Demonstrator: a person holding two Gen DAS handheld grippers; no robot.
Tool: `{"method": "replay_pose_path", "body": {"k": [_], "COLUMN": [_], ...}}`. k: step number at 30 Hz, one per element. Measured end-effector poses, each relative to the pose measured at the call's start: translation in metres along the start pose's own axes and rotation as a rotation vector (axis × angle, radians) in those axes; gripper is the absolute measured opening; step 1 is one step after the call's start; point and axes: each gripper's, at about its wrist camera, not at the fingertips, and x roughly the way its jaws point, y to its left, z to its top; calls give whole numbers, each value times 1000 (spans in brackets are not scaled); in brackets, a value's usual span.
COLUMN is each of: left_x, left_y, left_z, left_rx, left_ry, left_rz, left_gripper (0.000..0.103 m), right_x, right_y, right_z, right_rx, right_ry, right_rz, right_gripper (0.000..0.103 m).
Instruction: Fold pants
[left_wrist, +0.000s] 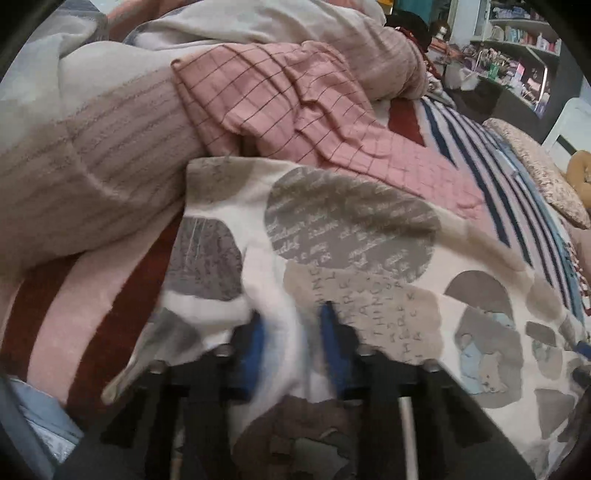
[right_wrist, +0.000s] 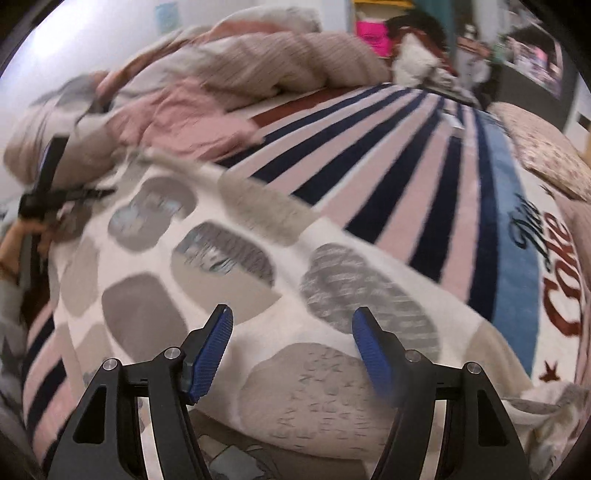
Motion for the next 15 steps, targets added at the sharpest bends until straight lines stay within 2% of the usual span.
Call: {"method": "replay_pose_path", "body": {"k": [4,6,10,15], "left_x": [-15,-22,-26,-45], "left_y": [-9,-10,-14,-13], "left_z": [2,3,6,8], "left_rx": [24,25,17,-12], "left_ry": [-60,-88,-104,-191], "left_rz": [-9,-39,-48,-50], "left_gripper": [9,5,4,4], "right_x": [10,13,17,39], "right_y": [7,15,17,11], "right_z": [-7,-7,4,16], "right_rx": [-40,-79,-118,-105], "right_ry": [45,55,6,51], "right_rz": [54,49,14,117], "right_gripper": [63,63,63,62]}}
